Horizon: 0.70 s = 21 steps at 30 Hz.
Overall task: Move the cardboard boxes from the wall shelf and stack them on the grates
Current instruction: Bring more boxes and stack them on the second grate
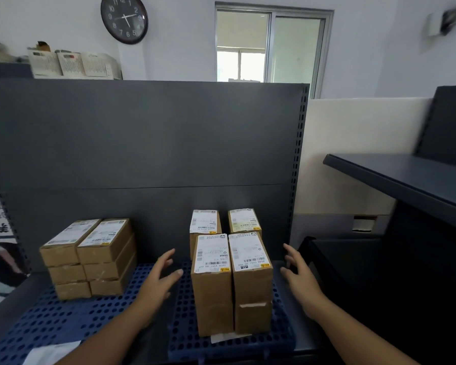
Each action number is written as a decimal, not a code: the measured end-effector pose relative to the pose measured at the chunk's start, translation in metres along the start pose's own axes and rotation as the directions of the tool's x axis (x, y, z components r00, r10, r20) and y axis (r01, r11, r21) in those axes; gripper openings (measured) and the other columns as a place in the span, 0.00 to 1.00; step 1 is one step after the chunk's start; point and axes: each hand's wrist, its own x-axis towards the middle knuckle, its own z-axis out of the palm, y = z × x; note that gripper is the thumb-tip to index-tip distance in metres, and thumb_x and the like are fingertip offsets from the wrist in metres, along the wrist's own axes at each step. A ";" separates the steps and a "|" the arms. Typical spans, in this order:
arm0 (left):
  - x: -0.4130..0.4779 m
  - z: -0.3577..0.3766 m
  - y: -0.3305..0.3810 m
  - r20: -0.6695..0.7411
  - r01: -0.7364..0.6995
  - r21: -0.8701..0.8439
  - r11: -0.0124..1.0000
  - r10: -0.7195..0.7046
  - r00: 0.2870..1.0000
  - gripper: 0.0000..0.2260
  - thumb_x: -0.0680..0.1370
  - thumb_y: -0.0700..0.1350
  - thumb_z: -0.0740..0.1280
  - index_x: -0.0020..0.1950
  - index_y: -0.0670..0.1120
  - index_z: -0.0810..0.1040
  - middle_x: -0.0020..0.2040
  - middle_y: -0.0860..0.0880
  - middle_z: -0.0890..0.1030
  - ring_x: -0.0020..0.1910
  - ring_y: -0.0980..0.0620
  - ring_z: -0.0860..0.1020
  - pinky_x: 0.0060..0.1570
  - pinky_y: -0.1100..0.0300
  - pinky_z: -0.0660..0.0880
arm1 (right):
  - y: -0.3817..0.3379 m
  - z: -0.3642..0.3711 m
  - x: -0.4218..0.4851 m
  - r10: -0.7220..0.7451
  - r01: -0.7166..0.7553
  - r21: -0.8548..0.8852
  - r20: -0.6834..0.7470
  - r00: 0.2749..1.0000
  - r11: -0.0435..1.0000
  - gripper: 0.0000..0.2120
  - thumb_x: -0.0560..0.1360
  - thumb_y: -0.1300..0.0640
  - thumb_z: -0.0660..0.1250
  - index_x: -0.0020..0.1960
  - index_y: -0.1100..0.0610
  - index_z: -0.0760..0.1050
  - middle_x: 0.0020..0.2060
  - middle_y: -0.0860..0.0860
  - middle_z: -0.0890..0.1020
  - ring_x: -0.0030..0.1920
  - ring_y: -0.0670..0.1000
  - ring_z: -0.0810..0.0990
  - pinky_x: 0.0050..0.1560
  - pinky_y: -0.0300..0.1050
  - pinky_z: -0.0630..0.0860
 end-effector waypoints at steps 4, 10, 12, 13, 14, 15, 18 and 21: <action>0.022 0.016 0.013 0.092 0.101 -0.198 0.975 -0.084 0.992 0.27 0.70 0.69 0.67 0.69 0.74 0.65 0.76 0.56 0.62 0.74 0.42 0.63 0.67 0.33 0.61 | -0.014 0.014 0.017 0.017 -0.026 0.105 0.087 0.996 0.994 0.24 0.78 0.42 0.61 0.73 0.36 0.61 0.74 0.51 0.64 0.73 0.53 0.63 0.65 0.50 0.65; 0.046 0.034 0.024 0.198 0.107 -0.213 0.971 -0.064 0.978 0.38 0.61 0.77 0.68 0.69 0.73 0.65 0.66 0.59 0.77 0.63 0.49 0.77 0.62 0.39 0.73 | -0.025 0.026 0.036 0.066 -0.109 0.175 0.237 0.969 0.978 0.33 0.72 0.31 0.58 0.75 0.34 0.55 0.75 0.47 0.62 0.74 0.54 0.63 0.72 0.61 0.61; 0.049 0.037 0.024 0.214 0.100 -0.209 0.973 -0.054 0.975 0.34 0.64 0.74 0.69 0.69 0.71 0.66 0.62 0.59 0.80 0.60 0.52 0.80 0.57 0.45 0.78 | -0.026 0.031 0.041 0.054 -0.109 0.189 0.272 0.961 0.976 0.33 0.72 0.30 0.58 0.75 0.35 0.56 0.74 0.45 0.65 0.73 0.53 0.65 0.71 0.62 0.63; 0.050 0.038 0.024 0.228 0.091 -0.211 0.973 -0.042 0.973 0.32 0.67 0.72 0.69 0.69 0.69 0.66 0.60 0.60 0.81 0.58 0.53 0.81 0.53 0.49 0.80 | -0.026 0.033 0.044 0.041 -0.099 0.193 0.284 0.958 0.976 0.32 0.72 0.30 0.57 0.75 0.36 0.58 0.73 0.45 0.67 0.72 0.53 0.67 0.71 0.62 0.63; 0.051 0.039 0.024 0.239 0.084 -0.215 0.973 -0.031 0.970 0.29 0.70 0.69 0.69 0.69 0.68 0.66 0.59 0.60 0.82 0.57 0.54 0.82 0.49 0.54 0.81 | -0.026 0.036 0.046 0.028 -0.087 0.194 0.289 0.957 0.977 0.31 0.73 0.31 0.57 0.74 0.36 0.59 0.72 0.46 0.68 0.71 0.52 0.67 0.71 0.62 0.63; 0.051 0.040 0.025 0.244 0.081 -0.221 0.972 -0.025 0.969 0.27 0.72 0.67 0.69 0.69 0.67 0.67 0.58 0.60 0.82 0.56 0.55 0.82 0.46 0.58 0.81 | -0.025 0.038 0.048 0.018 -0.078 0.199 0.289 0.957 0.977 0.30 0.74 0.31 0.57 0.74 0.36 0.60 0.72 0.46 0.69 0.71 0.51 0.68 0.71 0.62 0.63; 0.053 0.042 0.025 0.240 0.082 -0.243 0.967 -0.022 0.971 0.26 0.71 0.64 0.69 0.68 0.65 0.67 0.57 0.58 0.83 0.56 0.52 0.82 0.45 0.60 0.81 | -0.023 0.040 0.051 0.010 -0.074 0.214 0.285 0.958 0.974 0.27 0.75 0.31 0.56 0.72 0.36 0.63 0.70 0.45 0.71 0.70 0.49 0.69 0.71 0.61 0.64; 0.054 0.041 0.024 0.242 0.087 -0.240 0.967 -0.027 0.970 0.28 0.69 0.67 0.71 0.67 0.66 0.68 0.59 0.57 0.83 0.57 0.51 0.82 0.46 0.58 0.81 | -0.024 0.040 0.050 0.017 -0.079 0.199 0.297 0.955 0.977 0.28 0.72 0.28 0.57 0.70 0.34 0.64 0.68 0.44 0.72 0.69 0.48 0.70 0.70 0.60 0.65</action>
